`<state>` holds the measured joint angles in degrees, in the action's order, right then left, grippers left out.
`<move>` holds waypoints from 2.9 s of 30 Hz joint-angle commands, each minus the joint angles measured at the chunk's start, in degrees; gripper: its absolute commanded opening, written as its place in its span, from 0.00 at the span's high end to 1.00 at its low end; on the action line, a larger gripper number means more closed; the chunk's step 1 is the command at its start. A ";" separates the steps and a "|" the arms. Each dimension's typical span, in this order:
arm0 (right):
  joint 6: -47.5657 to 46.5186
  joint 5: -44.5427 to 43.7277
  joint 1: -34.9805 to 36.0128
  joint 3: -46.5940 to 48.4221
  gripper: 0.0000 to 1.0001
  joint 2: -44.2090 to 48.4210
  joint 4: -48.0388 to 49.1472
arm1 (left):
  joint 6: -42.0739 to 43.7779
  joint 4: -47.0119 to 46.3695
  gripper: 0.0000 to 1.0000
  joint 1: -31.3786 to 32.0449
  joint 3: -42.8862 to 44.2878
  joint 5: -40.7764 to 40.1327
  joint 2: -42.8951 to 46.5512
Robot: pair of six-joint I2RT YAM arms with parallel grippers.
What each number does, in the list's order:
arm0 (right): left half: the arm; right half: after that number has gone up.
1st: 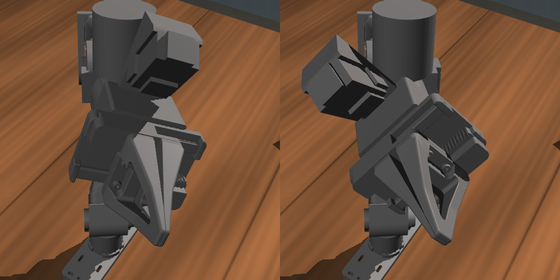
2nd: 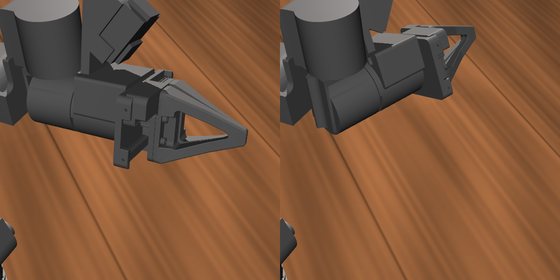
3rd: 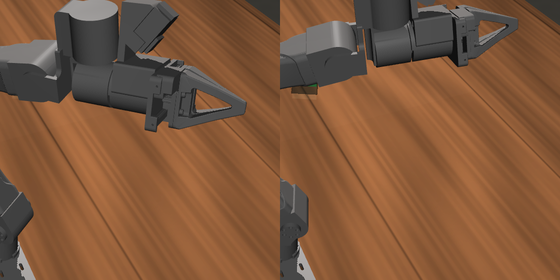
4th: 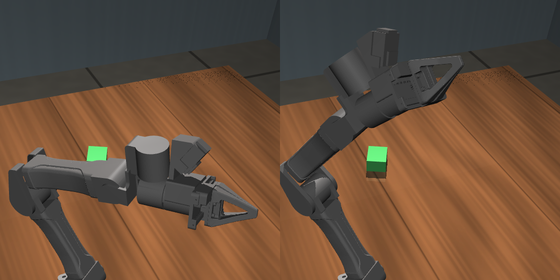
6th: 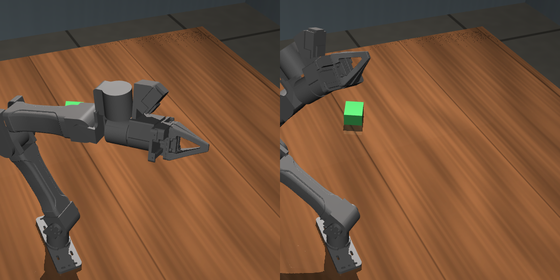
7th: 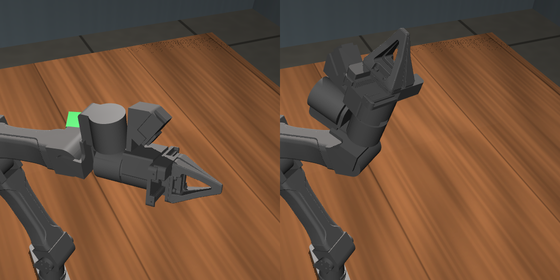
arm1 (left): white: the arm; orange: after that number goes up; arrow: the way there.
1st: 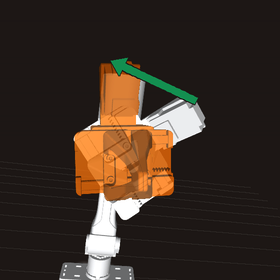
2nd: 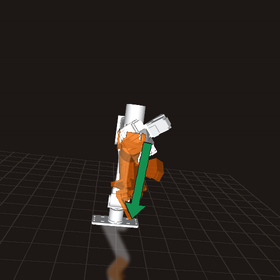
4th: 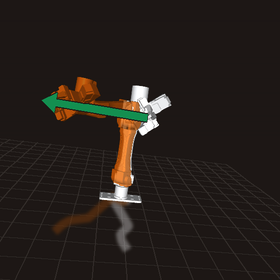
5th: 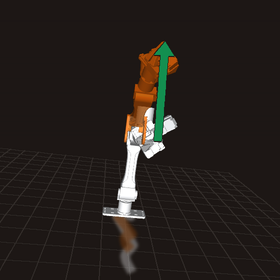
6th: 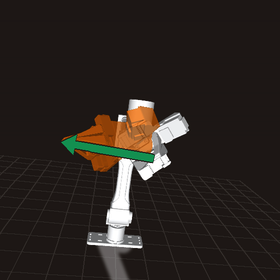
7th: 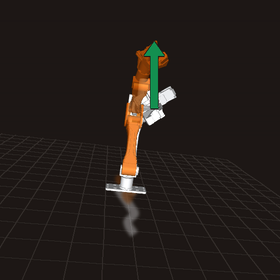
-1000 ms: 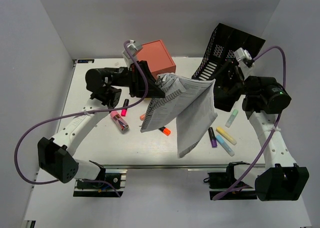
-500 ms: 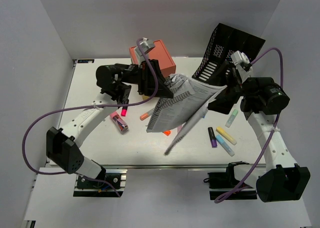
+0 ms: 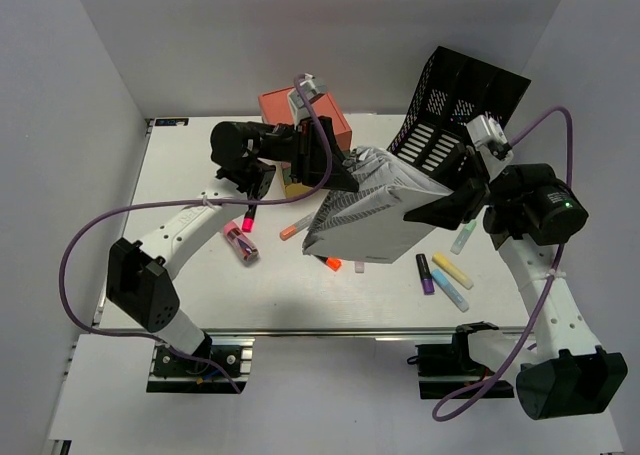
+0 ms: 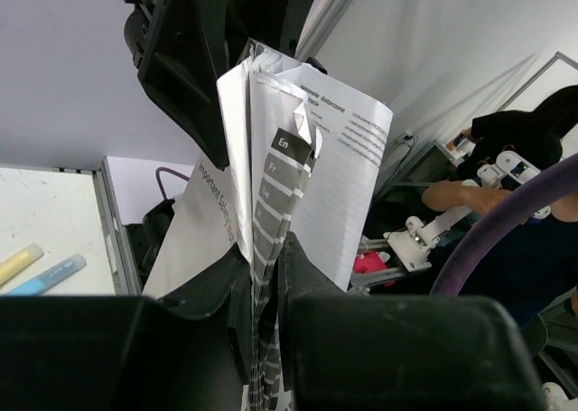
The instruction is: Organize the desk
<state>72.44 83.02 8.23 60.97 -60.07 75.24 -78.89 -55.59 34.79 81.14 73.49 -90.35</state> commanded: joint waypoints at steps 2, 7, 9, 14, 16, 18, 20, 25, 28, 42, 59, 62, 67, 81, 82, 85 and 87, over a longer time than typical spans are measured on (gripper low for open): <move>-1.86 2.84 -0.14 0.11 0.86 0.57 28.05 | 2.86 1.62 1.00 0.11 4.19 -2.22 0.70; -9.84 2.94 -0.93 -0.15 1.00 2.15 14.18 | 5.50 5.75 1.00 -1.21 4.81 -2.04 1.13; -22.12 1.97 -1.37 0.29 1.00 4.07 -4.35 | 9.88 11.71 0.98 -1.21 4.64 -1.78 1.75; -52.85 -1.98 -1.29 8.44 1.00 3.92 -43.02 | 19.04 20.80 0.98 -1.21 3.42 -2.22 3.77; -58.45 -3.56 -1.02 10.56 0.92 3.39 -55.31 | 18.86 19.82 0.99 -1.21 3.23 -2.30 4.12; -57.69 -3.31 -1.02 10.31 0.72 3.04 -54.51 | 18.51 18.68 1.00 -1.21 3.32 -2.30 4.12; -55.14 -3.22 -1.02 8.91 0.59 2.94 -50.65 | 17.81 17.02 1.00 -1.21 3.76 -2.39 4.13; -53.37 -4.53 -1.02 7.68 0.42 3.03 -49.23 | 17.46 15.87 1.00 -1.21 5.16 -2.92 4.47; -53.37 -5.06 -1.02 6.80 0.35 2.77 -49.23 | 16.76 15.08 1.00 -1.21 5.78 -2.92 4.65; -53.71 -5.94 -1.29 6.09 0.43 2.59 -50.19 | 17.63 17.62 1.00 -2.35 9.12 -2.48 5.36; -55.85 -6.91 -2.25 6.97 0.39 2.94 -54.25 | 17.72 17.89 1.00 -5.96 9.65 -3.27 4.83; -48.21 -6.21 -2.08 5.22 0.47 2.25 -45.12 | 17.20 17.45 1.00 -5.96 9.47 -3.45 4.13; -34.24 -6.21 -1.99 2.76 0.74 0.57 -25.44 | 16.84 16.31 1.00 -5.96 8.68 -3.45 3.69; -43.31 -8.13 -3.13 9.49 1.00 0.48 -44.07 | 21.05 22.70 0.51 -6.48 8.86 -4.23 4.30; -49.88 -8.75 -3.39 10.65 1.00 0.31 -48.91 | 22.19 24.20 0.41 -6.48 8.94 -4.67 4.65; -53.54 -10.07 -4.80 12.86 1.00 -0.31 -57.74 | 28.25 32.11 0.31 -7.71 9.91 -5.99 5.79; -53.90 -10.34 -5.67 13.03 1.00 -0.39 -59.41 | 32.47 36.49 0.17 -8.94 10.43 -6.78 6.41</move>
<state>25.23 76.03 3.86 70.94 -61.01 24.99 -53.45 -27.16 27.31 89.01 69.32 -87.50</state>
